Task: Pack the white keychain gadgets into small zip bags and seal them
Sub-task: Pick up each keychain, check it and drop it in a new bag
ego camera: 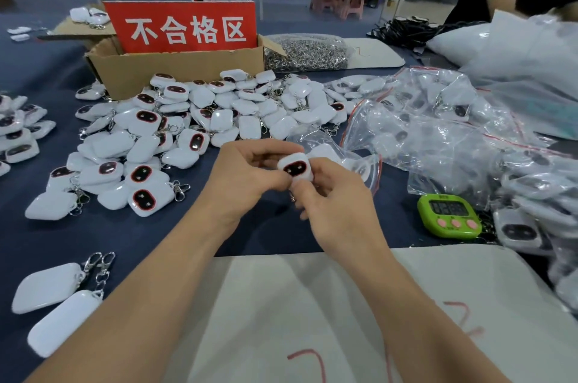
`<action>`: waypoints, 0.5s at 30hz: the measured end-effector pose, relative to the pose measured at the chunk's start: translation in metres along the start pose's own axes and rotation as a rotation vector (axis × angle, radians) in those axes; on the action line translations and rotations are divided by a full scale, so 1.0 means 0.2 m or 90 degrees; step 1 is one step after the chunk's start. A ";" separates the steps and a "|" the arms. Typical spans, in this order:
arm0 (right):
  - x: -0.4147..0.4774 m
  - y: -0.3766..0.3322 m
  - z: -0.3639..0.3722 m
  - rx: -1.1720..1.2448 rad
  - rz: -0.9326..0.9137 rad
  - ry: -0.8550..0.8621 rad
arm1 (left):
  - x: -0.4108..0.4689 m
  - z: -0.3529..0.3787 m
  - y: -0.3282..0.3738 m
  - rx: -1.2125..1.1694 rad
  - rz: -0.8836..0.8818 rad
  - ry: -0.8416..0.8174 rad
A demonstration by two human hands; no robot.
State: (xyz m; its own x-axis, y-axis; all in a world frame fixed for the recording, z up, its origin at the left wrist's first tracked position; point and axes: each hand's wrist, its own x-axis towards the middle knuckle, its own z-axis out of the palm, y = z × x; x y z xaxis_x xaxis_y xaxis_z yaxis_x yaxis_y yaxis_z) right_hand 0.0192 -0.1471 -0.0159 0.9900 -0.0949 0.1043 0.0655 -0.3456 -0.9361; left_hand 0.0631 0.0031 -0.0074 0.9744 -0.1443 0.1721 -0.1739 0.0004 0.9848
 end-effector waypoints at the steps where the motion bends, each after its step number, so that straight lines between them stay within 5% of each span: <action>1: 0.00 0.00 0.00 0.005 0.018 -0.013 | 0.00 0.00 0.00 -0.016 -0.008 -0.027; 6: 0.02 -0.03 -0.02 0.187 0.121 -0.089 | 0.01 -0.03 0.01 -0.072 -0.082 -0.063; 15: 0.03 -0.04 -0.05 0.252 0.152 -0.138 | -0.01 -0.02 0.02 -0.068 -0.116 -0.074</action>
State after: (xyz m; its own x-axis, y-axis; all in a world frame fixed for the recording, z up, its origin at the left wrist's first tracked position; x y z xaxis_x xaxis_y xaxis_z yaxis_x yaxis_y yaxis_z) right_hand 0.0237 -0.1534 -0.0045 0.9836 0.0823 -0.1604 -0.1645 0.0456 -0.9853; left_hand 0.0603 0.0079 -0.0030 0.9643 -0.2649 -0.0064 0.0253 0.0681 0.9974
